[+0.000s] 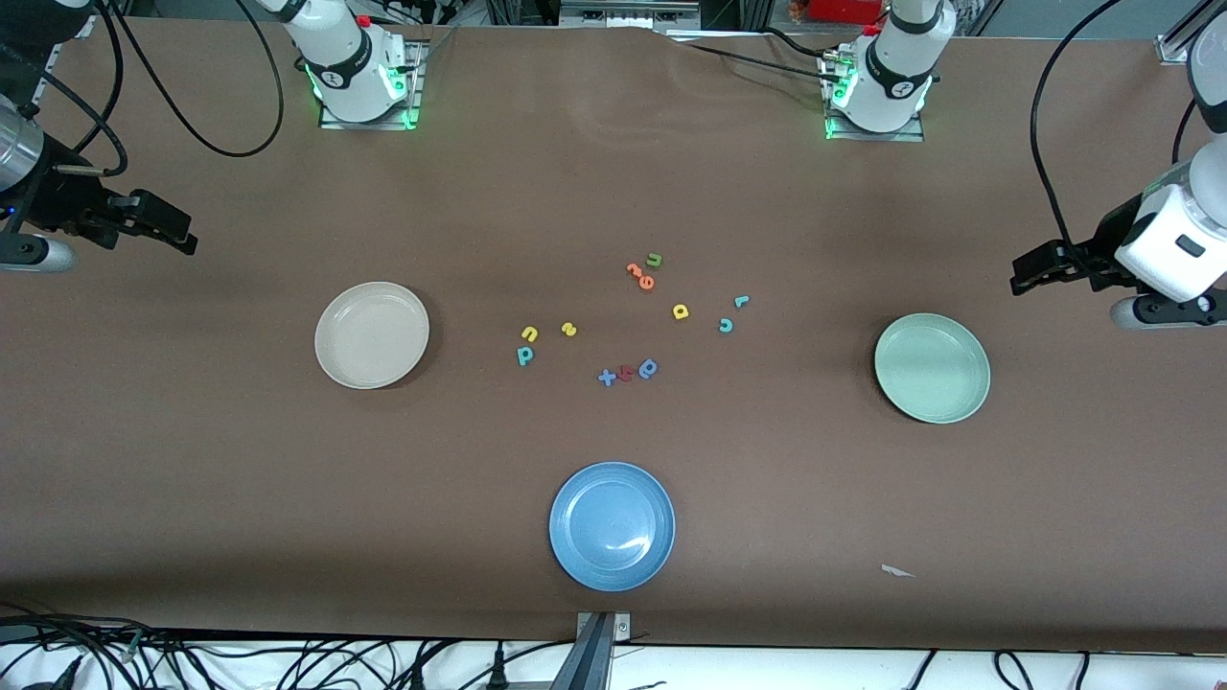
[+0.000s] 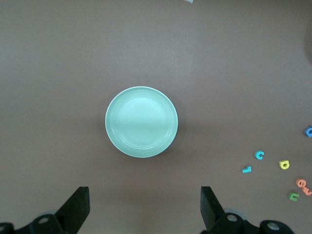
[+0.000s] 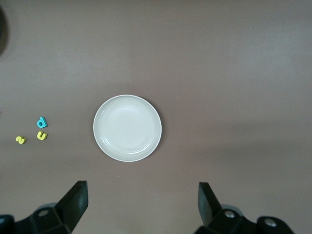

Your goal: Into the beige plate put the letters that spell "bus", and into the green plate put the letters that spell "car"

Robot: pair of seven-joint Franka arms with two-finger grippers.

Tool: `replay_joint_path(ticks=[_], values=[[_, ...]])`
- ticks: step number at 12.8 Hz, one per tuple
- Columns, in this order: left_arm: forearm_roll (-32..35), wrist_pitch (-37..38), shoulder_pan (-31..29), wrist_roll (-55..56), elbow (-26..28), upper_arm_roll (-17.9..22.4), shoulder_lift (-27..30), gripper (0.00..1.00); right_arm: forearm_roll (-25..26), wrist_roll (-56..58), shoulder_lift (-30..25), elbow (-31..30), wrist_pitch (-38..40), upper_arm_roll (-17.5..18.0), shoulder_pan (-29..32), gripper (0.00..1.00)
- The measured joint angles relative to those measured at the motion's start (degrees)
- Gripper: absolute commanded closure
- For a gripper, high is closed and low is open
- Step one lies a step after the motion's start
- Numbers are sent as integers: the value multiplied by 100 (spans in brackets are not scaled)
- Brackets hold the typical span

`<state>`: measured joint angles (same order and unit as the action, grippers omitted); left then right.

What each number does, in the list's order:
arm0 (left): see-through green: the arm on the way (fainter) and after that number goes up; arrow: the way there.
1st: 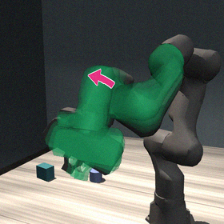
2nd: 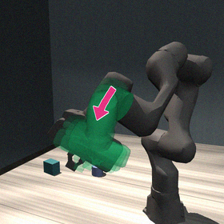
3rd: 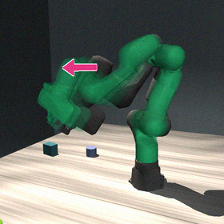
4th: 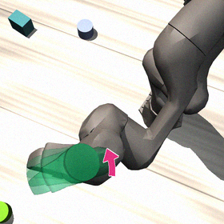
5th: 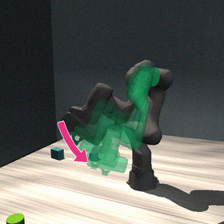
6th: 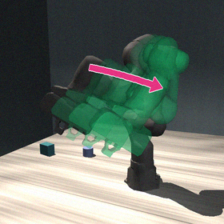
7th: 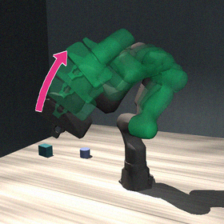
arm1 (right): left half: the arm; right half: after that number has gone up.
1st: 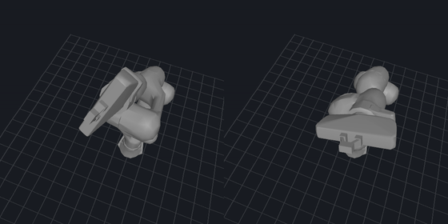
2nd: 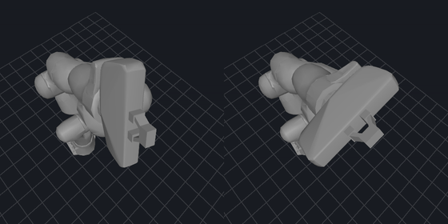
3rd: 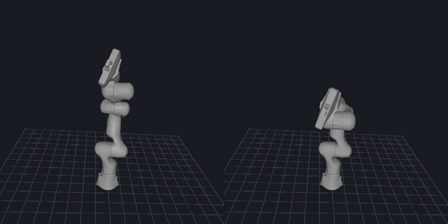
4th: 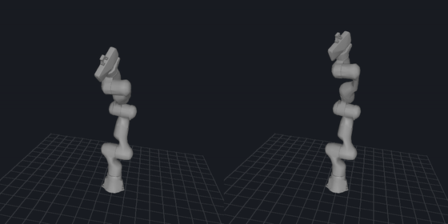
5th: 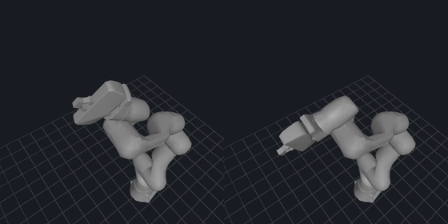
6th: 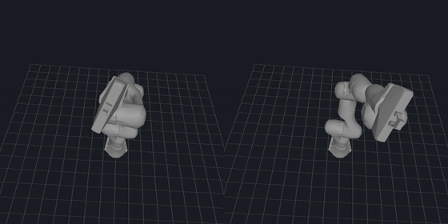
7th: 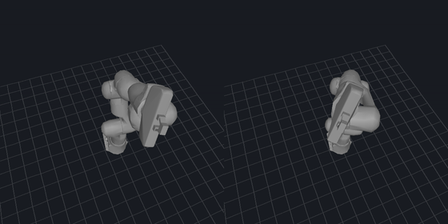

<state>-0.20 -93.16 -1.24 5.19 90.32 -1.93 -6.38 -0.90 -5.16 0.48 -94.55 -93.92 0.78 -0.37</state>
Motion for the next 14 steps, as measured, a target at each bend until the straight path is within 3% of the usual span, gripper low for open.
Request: replay_joint_path(ticks=[14], values=[[0,80,-45,0,-31,27,-84,0,2,-1,0,0,-29,-1,0,0]])
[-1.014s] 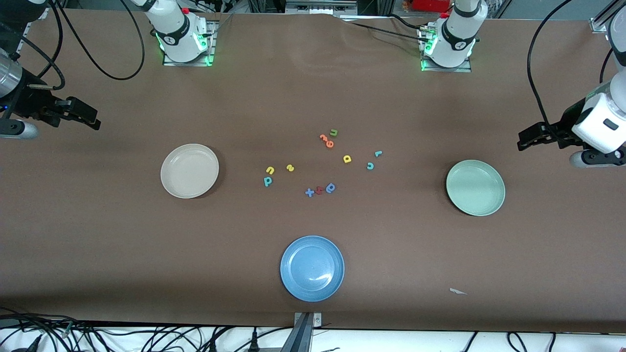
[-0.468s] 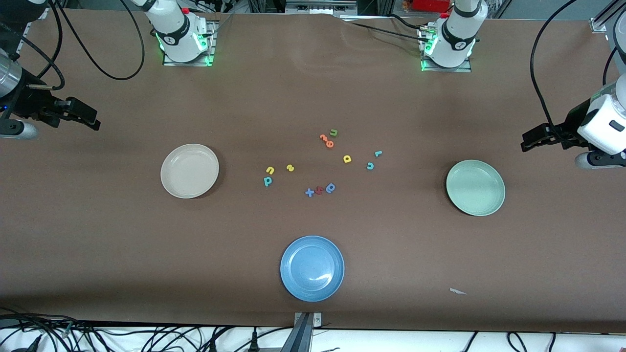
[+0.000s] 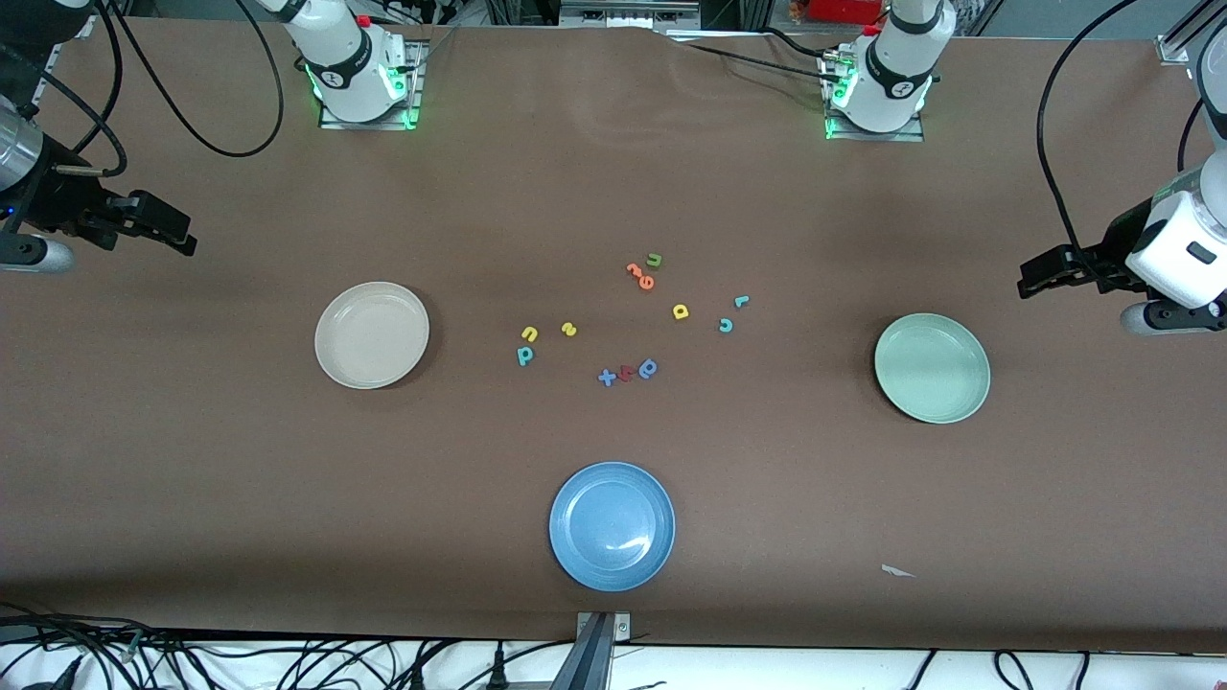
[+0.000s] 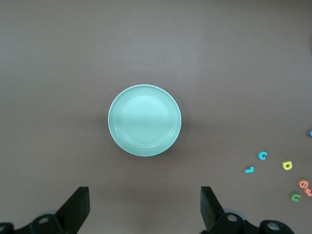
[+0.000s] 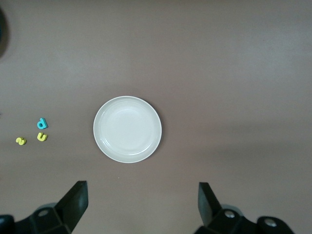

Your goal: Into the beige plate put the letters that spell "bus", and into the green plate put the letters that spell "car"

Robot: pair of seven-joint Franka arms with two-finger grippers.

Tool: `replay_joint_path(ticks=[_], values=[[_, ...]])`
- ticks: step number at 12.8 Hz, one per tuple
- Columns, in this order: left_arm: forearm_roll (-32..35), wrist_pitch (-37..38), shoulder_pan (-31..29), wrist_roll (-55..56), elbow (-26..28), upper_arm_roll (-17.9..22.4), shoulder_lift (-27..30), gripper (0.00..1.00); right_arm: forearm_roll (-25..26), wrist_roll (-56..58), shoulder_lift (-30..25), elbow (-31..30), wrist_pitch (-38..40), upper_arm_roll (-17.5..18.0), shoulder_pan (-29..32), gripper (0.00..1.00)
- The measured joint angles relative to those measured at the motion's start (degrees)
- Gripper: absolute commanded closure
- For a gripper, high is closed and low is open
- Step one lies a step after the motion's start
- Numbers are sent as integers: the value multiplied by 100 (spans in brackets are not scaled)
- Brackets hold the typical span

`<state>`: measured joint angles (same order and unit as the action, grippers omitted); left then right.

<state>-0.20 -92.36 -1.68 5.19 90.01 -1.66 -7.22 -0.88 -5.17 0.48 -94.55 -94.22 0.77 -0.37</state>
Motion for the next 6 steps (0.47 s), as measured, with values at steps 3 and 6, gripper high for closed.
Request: replay_joint_path(ticks=[3,6], values=[[0,15,0,0,0,-1,0,0,0,0,0,0,0,0,0,0],[0,28,0,0,0,-4,-1,0,0,0,0,0,0,0,0,0]])
